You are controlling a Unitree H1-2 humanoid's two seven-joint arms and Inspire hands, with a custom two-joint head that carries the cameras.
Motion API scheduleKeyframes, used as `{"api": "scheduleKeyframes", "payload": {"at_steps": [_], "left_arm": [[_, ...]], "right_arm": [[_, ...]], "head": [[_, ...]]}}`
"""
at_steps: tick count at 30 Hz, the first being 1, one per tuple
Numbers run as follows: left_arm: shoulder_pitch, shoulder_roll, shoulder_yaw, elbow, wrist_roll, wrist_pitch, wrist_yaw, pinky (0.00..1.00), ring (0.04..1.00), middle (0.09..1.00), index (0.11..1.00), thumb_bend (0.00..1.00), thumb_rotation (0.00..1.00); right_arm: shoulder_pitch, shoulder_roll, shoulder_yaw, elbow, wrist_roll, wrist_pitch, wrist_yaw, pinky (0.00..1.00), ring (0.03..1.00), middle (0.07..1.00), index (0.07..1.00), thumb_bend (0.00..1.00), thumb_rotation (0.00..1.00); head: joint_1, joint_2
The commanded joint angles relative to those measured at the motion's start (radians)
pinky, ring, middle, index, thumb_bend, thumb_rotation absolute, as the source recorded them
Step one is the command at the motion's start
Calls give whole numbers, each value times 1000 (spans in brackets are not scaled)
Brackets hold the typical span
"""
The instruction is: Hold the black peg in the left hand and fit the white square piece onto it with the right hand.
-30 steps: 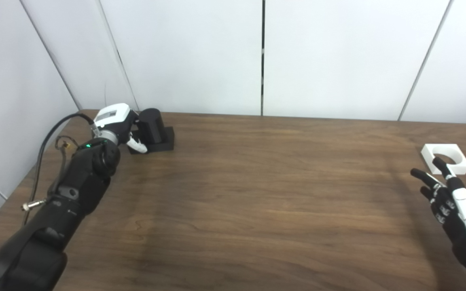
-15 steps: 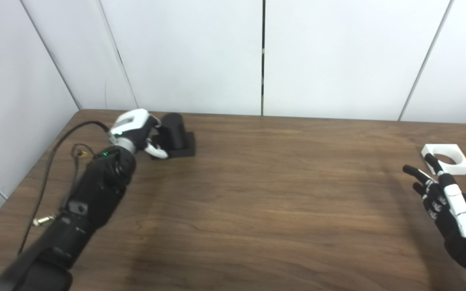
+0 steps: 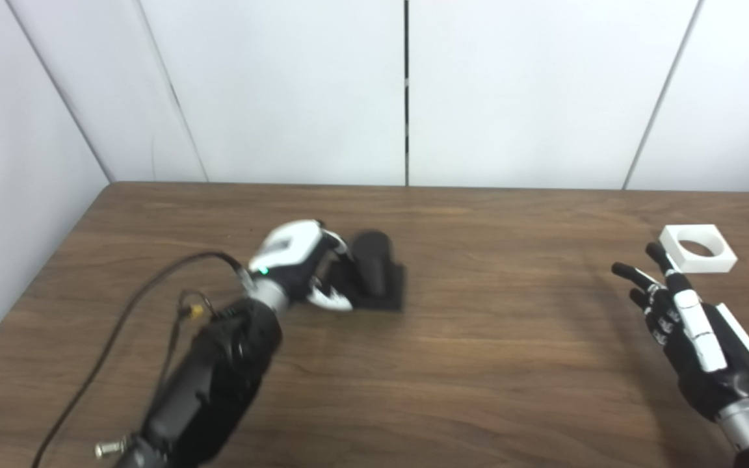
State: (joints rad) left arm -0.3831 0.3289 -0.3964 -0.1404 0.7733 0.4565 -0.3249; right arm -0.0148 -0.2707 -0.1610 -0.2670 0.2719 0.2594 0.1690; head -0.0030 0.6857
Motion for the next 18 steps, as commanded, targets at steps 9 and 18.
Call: {"api": "scheduleKeyframes", "payload": {"at_steps": [9, 18], "left_arm": [[178, -219, -46, -163, 294, 13, -101, 1000, 980, 838, 482, 524, 50], [322, -387, -101, -227, 522, 10, -116, 1000, 953, 835, 481, 523, 49]], "right_arm": [[-18, 14, 3, -63, -9, -15, -16, 1000, 984, 843, 1000, 526, 866], [5, 33, -13, -70, 13, -24, -23, 1000, 988, 840, 1000, 539, 838]], "head": [[-33, 22], [-49, 35]]}}
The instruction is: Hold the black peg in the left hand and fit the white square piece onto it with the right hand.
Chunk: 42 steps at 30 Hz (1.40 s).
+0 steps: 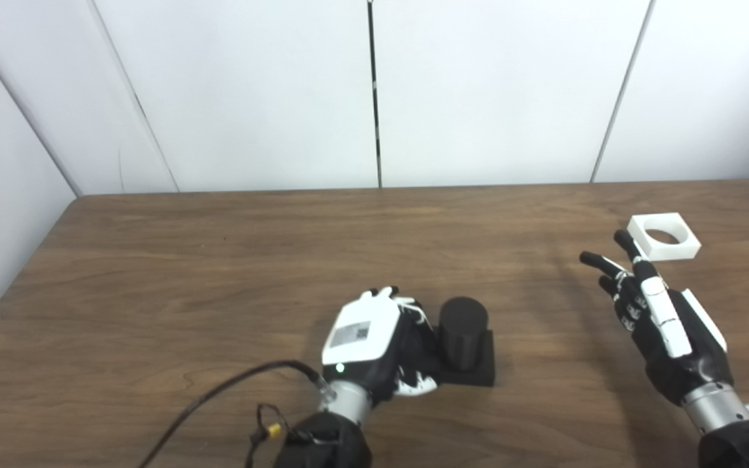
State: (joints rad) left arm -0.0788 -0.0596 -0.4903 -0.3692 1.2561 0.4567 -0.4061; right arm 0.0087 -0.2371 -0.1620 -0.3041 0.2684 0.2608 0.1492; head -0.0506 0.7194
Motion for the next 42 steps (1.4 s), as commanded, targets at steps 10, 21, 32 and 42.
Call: {"api": "scheduleKeyframes", "payload": {"at_steps": [10, 21, 32, 42], "left_arm": [[115, -72, -33, 4, 155, -3, 4, 1000, 950, 837, 481, 523, 48], [163, -128, -12, 11, 261, 8, 12, 1000, 943, 831, 482, 524, 52], [170, -152, 23, 21, 264, 7, 26, 1000, 917, 805, 481, 524, 53], [147, -126, 29, -13, 219, -5, -73, 1000, 929, 824, 488, 525, 63]], "right_arm": [[9, 7, -31, -48, 27, -25, -11, 1000, 988, 851, 1000, 518, 828], [22, 10, -34, -50, 32, -31, -8, 1000, 989, 844, 1000, 487, 844], [24, 7, -33, -48, 35, -33, -5, 1000, 985, 849, 1000, 485, 836], [21, 5, -35, -51, 41, -28, -4, 1000, 986, 847, 1000, 514, 825]], "head": [[-21, 14], [-26, 19], [-26, 19], [-17, 23]]}}
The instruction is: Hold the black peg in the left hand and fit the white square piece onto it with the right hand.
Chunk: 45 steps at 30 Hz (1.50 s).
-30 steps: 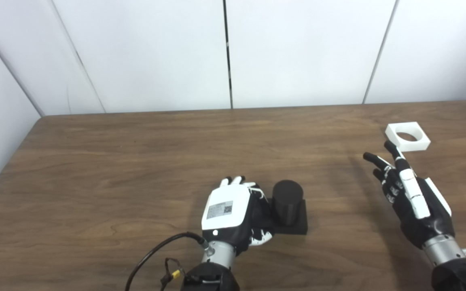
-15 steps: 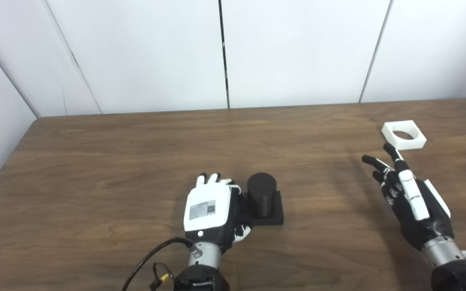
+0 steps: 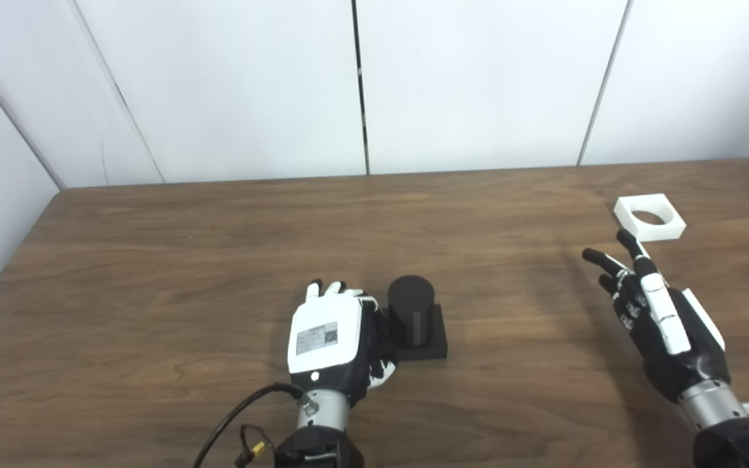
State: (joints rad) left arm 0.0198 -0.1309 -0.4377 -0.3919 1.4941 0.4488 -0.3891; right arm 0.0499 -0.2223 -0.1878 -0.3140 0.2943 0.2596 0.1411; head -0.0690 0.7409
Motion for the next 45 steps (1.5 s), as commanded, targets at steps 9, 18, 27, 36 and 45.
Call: {"api": "scheduleKeyframes", "payload": {"at_steps": [9, 18, 27, 36, 45], "left_arm": [[15, -48, -6, -79, 0, -12, -302, 1000, 989, 884, 741, 997, 222], [-16, -87, 36, -180, 97, -71, -406, 1000, 1000, 905, 766, 1000, 279], [-35, -109, 89, -183, 140, -107, -394, 1000, 1000, 898, 756, 1000, 248], [-35, -131, 105, -221, 165, -132, -412, 1000, 1000, 894, 737, 1000, 250], [-46, -150, 109, -273, 122, -138, -397, 1000, 999, 879, 728, 1000, 235]], "right_arm": [[-32, -14, -4, -35, 9, -25, 4, 1000, 987, 858, 1000, 513, 839], [-36, -14, -11, -30, 14, -14, -2, 1000, 988, 860, 1000, 490, 850], [-37, -24, -13, -26, 15, -11, 2, 1000, 990, 864, 1000, 496, 840], [-45, -29, -7, -15, 10, -10, 6, 1000, 989, 869, 1000, 514, 850], [-50, -23, 5, 2, 14, -24, 10, 1000, 981, 852, 1000, 525, 825]], "head": [[10, 2], [30, 4], [41, 8], [54, 9], [58, 6]]}}
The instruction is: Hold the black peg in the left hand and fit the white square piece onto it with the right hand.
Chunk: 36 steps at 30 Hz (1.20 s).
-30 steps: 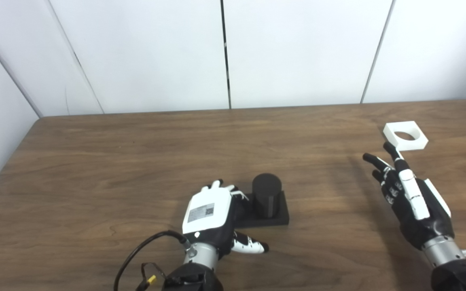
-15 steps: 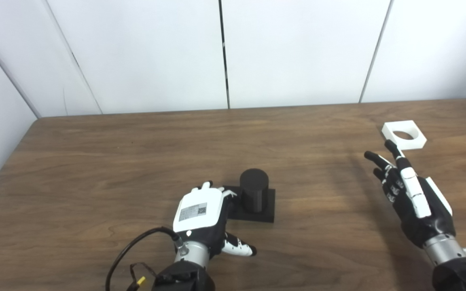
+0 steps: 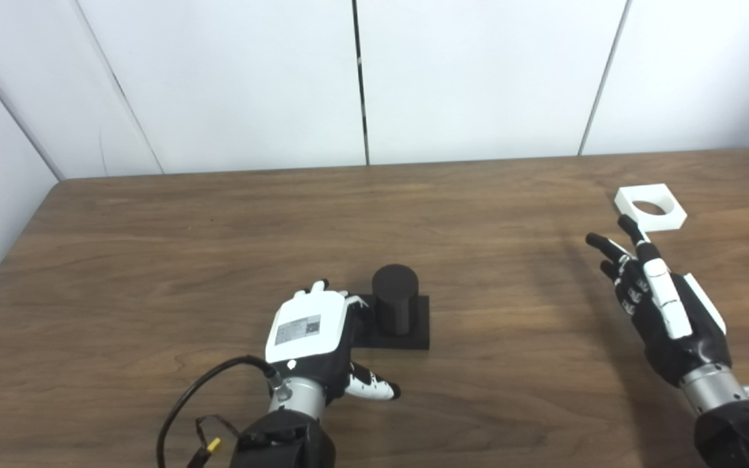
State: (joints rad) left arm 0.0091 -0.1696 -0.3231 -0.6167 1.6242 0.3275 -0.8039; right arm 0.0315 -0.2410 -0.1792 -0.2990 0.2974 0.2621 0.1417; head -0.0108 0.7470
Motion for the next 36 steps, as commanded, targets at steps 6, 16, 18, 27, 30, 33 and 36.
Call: {"api": "scheduleKeyframes", "payload": {"at_steps": [6, 16, 18, 27, 30, 33, 36], "left_arm": [[-41, -131, -13, -116, -5, -36, -5, 1000, 1000, 877, 714, 1000, 235], [-92, -137, 27, -137, 13, -54, -29, 1000, 989, 867, 716, 1000, 251], [-98, -130, 41, -120, 6, -48, -19, 1000, 986, 864, 717, 1000, 230], [-142, -77, 98, -26, -3, -49, 3, 1000, 964, 851, 715, 1000, 215], [-163, -62, 119, 6, -9, -46, -1, 1000, 971, 856, 715, 1000, 219], [-186, -45, 139, 39, -27, -43, -6, 1000, 977, 858, 710, 1000, 220], [-212, -24, 156, 79, -49, -43, -26, 1000, 984, 865, 723, 1000, 232]], "right_arm": [[-32, -6, 1, -6, 16, -34, 17, 1000, 982, 854, 1000, 565, 815], [-34, -6, 3, 2, 17, -41, 21, 1000, 983, 857, 1000, 533, 826], [-33, -7, 1, -2, 17, -37, 20, 1000, 982, 855, 1000, 539, 825], [-23, -16, -4, -9, 25, -31, 28, 1000, 990, 866, 1000, 553, 837], [-20, -19, -6, -14, 24, -25, 27, 1000, 992, 866, 1000, 566, 834], [-17, -20, -7, -20, 24, -21, 25, 1000, 991, 862, 1000, 565, 831], [-15, -20, -8, -25, 25, -17, 23, 1000, 986, 859, 1000, 555, 831]], "head": [[2, 1], [24, -1], [24, -1], [23, 0], [25, 1], [23, 2], [19, 4]]}}
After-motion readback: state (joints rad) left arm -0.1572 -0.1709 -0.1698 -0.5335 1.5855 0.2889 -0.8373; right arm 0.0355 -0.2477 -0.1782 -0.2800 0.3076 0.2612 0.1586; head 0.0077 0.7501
